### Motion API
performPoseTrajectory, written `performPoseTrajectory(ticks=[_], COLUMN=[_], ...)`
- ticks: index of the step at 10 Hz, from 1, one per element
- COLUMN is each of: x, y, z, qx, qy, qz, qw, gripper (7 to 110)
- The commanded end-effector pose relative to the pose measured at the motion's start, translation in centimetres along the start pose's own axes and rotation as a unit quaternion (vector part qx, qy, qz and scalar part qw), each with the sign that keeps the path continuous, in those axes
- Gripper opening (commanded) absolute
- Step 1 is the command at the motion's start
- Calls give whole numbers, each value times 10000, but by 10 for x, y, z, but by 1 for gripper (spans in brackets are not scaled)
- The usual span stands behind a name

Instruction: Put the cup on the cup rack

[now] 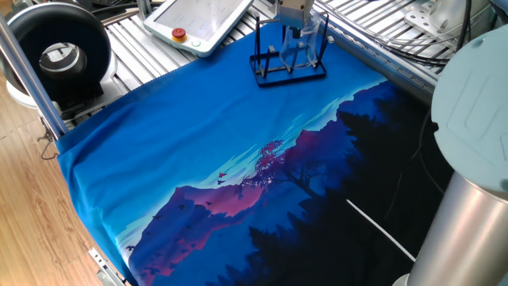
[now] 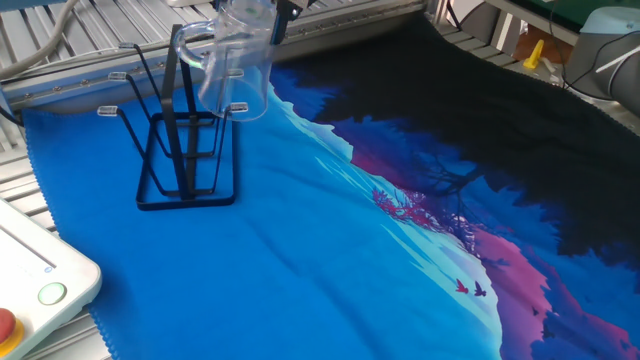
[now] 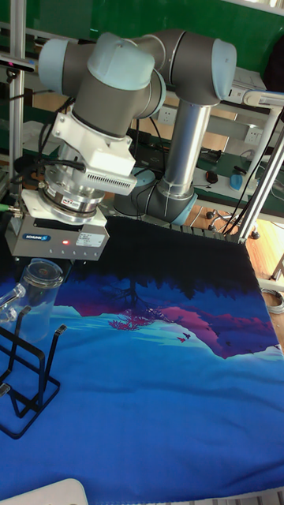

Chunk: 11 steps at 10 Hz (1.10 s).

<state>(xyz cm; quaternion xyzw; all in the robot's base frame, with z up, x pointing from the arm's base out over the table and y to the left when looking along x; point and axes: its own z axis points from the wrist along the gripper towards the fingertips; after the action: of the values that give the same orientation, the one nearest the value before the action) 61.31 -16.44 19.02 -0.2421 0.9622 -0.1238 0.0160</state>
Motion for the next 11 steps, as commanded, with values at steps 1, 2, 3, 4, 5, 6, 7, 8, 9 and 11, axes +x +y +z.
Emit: performPoseTrajectory(ticks=[1,2,3,4,5,6,7,8,9,11], x=[-3,-2,-2,-1,6,10,14,16,17,17], y=[4,3,2,1,-1,-3,-7,-9,-11,-11], z=[0,-2,-3,-6,-9,-7,-2,4,10,12], qx=[-99,-106,-95,-80,-64,-47,-6,21,42,41], qy=[-60,-64,-84,-111,-94,-93,-89,-110,-133,-160], qz=[-39,-38,-61,-61,-40,-42,-22,7,13,-62], qw=[9999,9999,9999,9999,9999,9999,10000,9999,9999,9998], gripper=[22,22,22,22,22,22,22,22,22,22])
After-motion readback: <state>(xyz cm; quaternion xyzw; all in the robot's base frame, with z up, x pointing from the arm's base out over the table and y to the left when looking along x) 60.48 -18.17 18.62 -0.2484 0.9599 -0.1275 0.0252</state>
